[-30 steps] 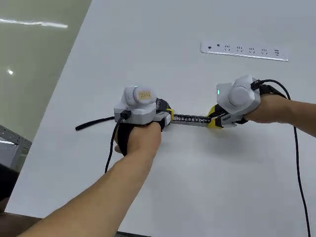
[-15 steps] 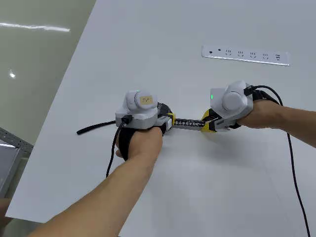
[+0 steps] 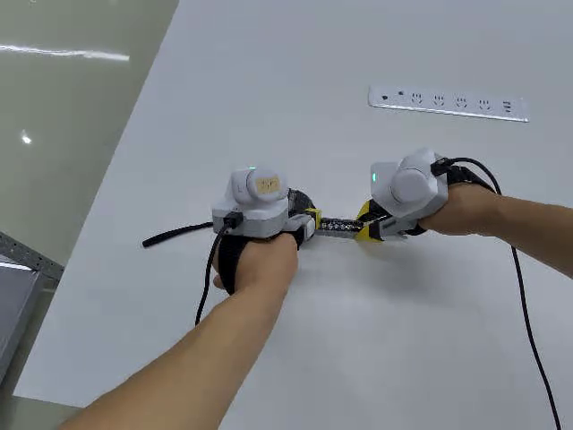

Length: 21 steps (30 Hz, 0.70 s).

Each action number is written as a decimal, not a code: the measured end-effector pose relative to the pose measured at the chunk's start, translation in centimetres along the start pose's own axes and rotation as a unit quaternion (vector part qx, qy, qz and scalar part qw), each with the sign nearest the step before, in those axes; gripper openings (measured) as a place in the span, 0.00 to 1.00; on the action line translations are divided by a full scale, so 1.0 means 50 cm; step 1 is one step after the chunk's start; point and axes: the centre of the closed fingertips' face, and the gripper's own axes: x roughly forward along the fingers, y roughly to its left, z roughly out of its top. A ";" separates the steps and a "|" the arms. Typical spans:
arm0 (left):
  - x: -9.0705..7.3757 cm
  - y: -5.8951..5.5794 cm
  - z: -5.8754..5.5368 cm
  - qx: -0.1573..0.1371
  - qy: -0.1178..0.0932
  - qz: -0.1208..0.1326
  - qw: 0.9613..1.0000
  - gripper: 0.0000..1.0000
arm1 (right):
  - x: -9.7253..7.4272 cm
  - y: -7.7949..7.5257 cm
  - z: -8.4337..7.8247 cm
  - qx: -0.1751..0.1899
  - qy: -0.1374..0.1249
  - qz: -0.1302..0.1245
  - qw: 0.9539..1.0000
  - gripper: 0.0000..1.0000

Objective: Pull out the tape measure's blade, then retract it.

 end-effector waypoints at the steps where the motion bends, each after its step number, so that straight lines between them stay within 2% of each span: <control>1: 0.000 0.000 0.000 0.000 0.000 0.000 1.000 0.56 | 0.001 0.000 0.001 -0.002 0.000 0.000 1.000 0.13; 9: 0.003 0.001 -0.002 0.000 -0.001 -0.001 1.000 0.56 | 0.017 -0.005 0.010 -0.006 -0.002 0.001 1.000 0.13; 21: 0.002 0.002 -0.001 0.002 -0.004 -0.002 1.000 0.56 | 0.040 -0.005 0.040 -0.012 -0.014 0.005 1.000 0.13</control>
